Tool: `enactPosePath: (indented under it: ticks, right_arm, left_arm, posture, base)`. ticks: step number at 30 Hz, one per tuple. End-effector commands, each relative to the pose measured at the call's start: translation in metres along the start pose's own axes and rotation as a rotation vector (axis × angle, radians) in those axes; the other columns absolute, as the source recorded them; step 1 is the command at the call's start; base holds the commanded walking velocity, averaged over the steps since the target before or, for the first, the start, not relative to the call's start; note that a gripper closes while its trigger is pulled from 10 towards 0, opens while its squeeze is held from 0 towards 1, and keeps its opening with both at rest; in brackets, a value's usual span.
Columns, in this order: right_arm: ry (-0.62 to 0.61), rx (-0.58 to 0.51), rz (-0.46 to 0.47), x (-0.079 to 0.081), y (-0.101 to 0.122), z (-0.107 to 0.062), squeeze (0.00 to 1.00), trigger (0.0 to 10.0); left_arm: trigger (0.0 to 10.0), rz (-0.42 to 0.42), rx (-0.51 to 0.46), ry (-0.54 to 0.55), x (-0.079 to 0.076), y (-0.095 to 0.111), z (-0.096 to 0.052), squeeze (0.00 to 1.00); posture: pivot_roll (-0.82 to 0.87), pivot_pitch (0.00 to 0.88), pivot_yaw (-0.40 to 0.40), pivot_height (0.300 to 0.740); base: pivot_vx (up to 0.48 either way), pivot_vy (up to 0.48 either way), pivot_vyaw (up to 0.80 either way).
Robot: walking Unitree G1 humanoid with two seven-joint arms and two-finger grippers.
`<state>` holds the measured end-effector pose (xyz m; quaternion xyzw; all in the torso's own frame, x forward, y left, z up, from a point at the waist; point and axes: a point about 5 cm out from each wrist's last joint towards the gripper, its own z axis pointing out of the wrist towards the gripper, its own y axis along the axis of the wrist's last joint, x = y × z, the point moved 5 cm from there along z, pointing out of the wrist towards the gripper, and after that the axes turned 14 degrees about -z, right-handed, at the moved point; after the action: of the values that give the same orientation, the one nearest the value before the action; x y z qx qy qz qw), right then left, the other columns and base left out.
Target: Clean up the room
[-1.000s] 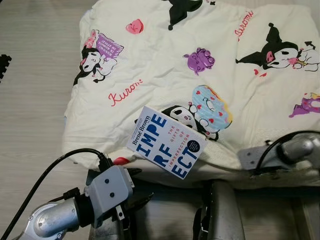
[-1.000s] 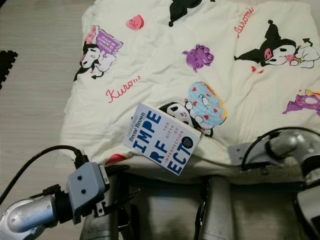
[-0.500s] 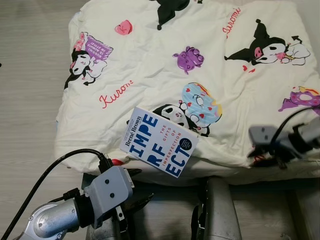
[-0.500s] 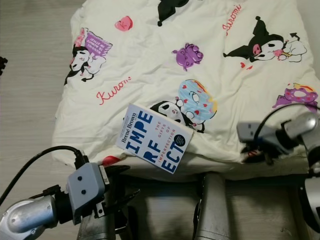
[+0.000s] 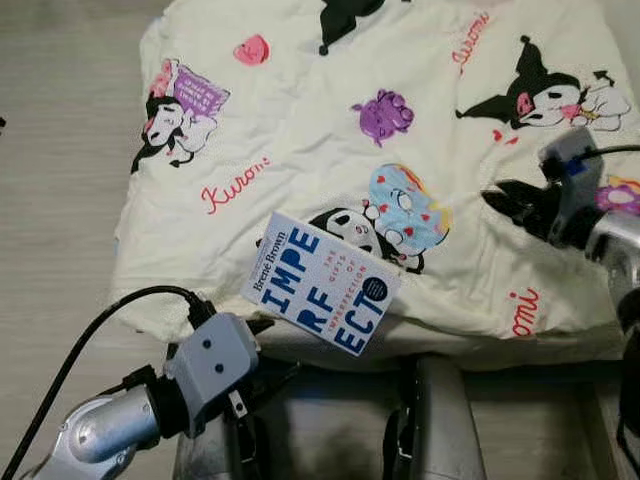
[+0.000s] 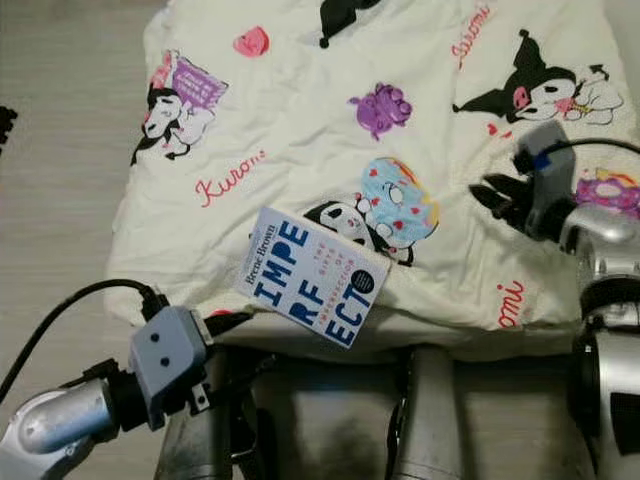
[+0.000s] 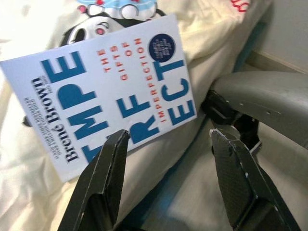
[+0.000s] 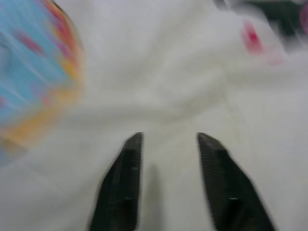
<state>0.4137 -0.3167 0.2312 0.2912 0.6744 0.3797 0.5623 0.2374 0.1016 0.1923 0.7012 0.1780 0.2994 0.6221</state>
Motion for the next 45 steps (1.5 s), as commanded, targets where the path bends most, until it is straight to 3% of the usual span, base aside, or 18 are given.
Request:
enactPosePath:
  ticks: [1,9,12,13,14,15,16,21,23,28,29,36,38,39,41,43,44,45]
  right_arm:
    - [-0.044,0.074,-0.001,0.0,-0.025,-0.009,1.0,10.0]
    - [0.027,0.172,-0.024,0.016,-0.058,-0.022,1.0,10.0]
    - [0.012,0.441,-0.297,0.027,-0.103,-0.034,1.0,10.0]
    - [0.012,0.441,-0.297,0.027,-0.103,-0.034,1.0,10.0]
    - [-0.046,0.536,-0.416,0.023,-0.119,-0.043,0.54,10.0]
    - [-0.046,0.536,-0.416,0.023,-0.119,-0.043,0.54,10.0]
    - [-0.061,0.584,-0.446,0.021,-0.126,-0.048,0.0,10.0]
    - [-0.117,0.721,-0.545,0.003,-0.144,-0.072,0.0,10.0]
    - [-0.206,0.81,-0.589,-0.022,-0.151,-0.094,0.0,10.0]
    - [-0.274,0.853,-0.59,-0.039,-0.151,-0.109,0.0,10.0]
    - [-0.319,0.871,-0.59,-0.05,-0.15,-0.117,0.0,10.0]
    - [-0.344,0.782,-0.489,-0.049,-0.141,-0.108,0.0,10.0]
    - [-0.33,0.632,-0.322,-0.04,-0.127,-0.087,0.0,10.0]
    - [-0.33,0.632,-0.322,-0.04,-0.127,-0.087,0.0,10.0]
    - [-0.277,0.411,-0.181,-0.03,-0.097,-0.061,0.0,10.0]
    - [-0.258,0.342,-0.147,-0.028,-0.086,-0.054,0.0,10.0]
    - [-0.219,0.259,-0.098,-0.023,-0.072,-0.044,0.0,10.0]
    - [-0.155,0.143,-0.052,-0.015,-0.049,-0.03,0.0,10.0]
  left_arm:
    - [10.0,-0.034,0.028,0.022,0.0,-0.009,-0.003,0.0]
    - [10.0,-0.046,0.026,0.026,-0.002,-0.007,-0.005,0.0]
    - [10.0,-0.031,0.052,0.018,-0.004,-0.013,-0.007,0.0]
    - [10.0,-0.031,0.052,0.018,-0.004,-0.013,-0.007,0.0]
    - [10.0,-0.02,0.058,0.035,0.0,-0.015,-0.006,0.0]
    - [10.0,-0.02,0.058,0.035,0.0,-0.015,-0.006,0.0]
    - [10.0,-0.012,0.06,0.036,0.001,-0.015,-0.006,0.0]
    - [10.0,0.004,0.076,0.047,0.005,-0.015,-0.01,0.0]
    - [10.0,0.011,0.088,0.063,0.008,-0.016,-0.015,0.0]
    - [10.0,0.022,0.093,0.075,0.01,-0.017,-0.016,0.0]
    - [10.0,0.026,0.093,0.089,0.013,-0.017,-0.016,0.0]
    - [10.0,0.024,0.092,0.113,0.016,-0.02,-0.013,0.0]
    - [10.0,0.025,0.097,0.126,0.018,-0.023,-0.013,0.0]
    - [10.0,0.025,0.097,0.126,0.018,-0.023,-0.013,0.0]
    - [10.0,0.005,0.099,0.146,0.02,-0.025,-0.014,0.0]
    - [10.0,-0.006,0.099,0.154,0.021,-0.025,-0.015,0.0]
    - [10.0,-0.04,0.104,0.176,0.023,-0.028,-0.015,0.0]
    - [10.0,-0.146,0.127,0.232,0.025,-0.041,-0.017,0.0]
  posture:
    - [0.08,0.508,0.048,0.566]
    - [0.09,0.504,0.053,0.566]
    - [0.09,0.505,0.063,0.566]
    - [0.09,0.505,0.063,0.566]
    - [0.1,0.508,0.067,0.566]
    - [0.1,0.508,0.067,0.566]
    - [0.11,0.512,0.066,0.566]
    - [0.12,0.51,0.062,0.566]
    - [0.12,0.504,0.059,0.566]
    - [0.12,0.502,0.053,0.566]
    - [0.12,0.503,0.05,0.566]
    - [0.11,0.5,0.053,0.566]
    - [0.11,0.501,0.054,0.566]
    - [0.11,0.501,0.054,0.566]
    - [0.11,0.506,0.053,0.566]
    - [0.11,0.506,0.053,0.566]
    - [0.11,0.505,0.053,0.566]
    - [0.1,0.504,0.053,0.566]
  base:
    - [0.0,0.0,0.0]
    - [0.0,0.0,0.0]
    - [0.0,0.0,0.0]
    - [0.0,0.0,0.0]
    - [0.0,0.0,0.0]
    - [0.0,0.0,0.0]
    - [0.0,0.0,0.0]
    - [0.0,0.0,0.0]
    - [0.0,0.0,0.0]
    - [0.0,0.0,0.0]
    - [0.0,0.0,0.0]
    - [0.0,0.0,0.0]
    - [0.0,0.0,0.0]
    - [0.0,0.0,0.0]
    - [0.0,0.0,0.0]
    - [0.0,0.0,0.0]
    - [0.0,0.0,0.0]
    - [0.0,0.0,0.0]
